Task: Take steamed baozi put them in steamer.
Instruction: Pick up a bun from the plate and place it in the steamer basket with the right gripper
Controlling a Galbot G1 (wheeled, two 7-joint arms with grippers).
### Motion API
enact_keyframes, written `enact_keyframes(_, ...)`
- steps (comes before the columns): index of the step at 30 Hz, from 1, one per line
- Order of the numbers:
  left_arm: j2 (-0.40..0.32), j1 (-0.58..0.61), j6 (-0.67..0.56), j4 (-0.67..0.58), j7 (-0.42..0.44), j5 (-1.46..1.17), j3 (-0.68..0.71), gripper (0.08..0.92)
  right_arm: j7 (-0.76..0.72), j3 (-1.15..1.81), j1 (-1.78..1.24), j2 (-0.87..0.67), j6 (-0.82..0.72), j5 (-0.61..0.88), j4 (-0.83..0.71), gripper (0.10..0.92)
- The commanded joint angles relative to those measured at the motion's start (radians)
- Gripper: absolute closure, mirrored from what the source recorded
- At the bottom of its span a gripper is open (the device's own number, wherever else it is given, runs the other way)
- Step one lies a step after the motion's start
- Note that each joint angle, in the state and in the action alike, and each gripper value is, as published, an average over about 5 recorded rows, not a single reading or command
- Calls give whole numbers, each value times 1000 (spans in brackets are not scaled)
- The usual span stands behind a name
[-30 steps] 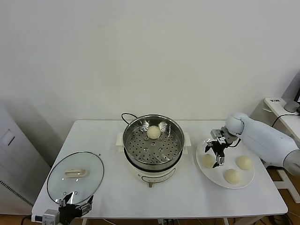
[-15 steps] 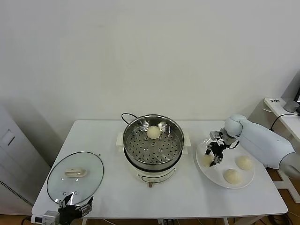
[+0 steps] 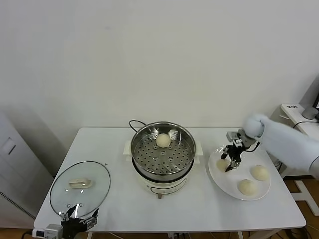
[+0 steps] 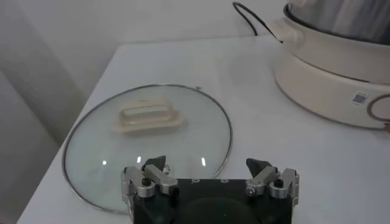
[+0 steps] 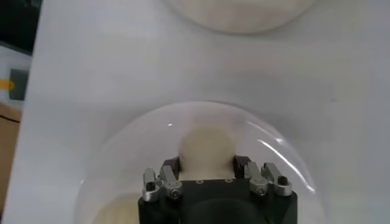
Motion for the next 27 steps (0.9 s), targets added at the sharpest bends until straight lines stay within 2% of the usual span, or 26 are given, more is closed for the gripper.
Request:
enact_keyframes(1, 0, -1, 2, -2, -1, 0, 1, 177, -19, -262, 322, -42, -84, 255, 144, 482)
enact_keyframes(7, 4, -6, 4, -4, -1, 0, 5, 177, 3, -326, 480, 23, -183, 431, 192, 482)
enact_keyframes(16, 7, -7, 2, -4, -1, -1, 9, 177, 116, -316, 518, 176, -290, 682, 209, 497)
enact_keyframes(21, 6, -6, 3, -4, -1, -1, 11, 177, 194, -280, 461, 272, -336, 742, 208, 498)
enact_keyframes(27, 6, -7, 3, -1, -2, -2, 12, 177, 262, -264, 382, 358, -365, 734, 202, 499)
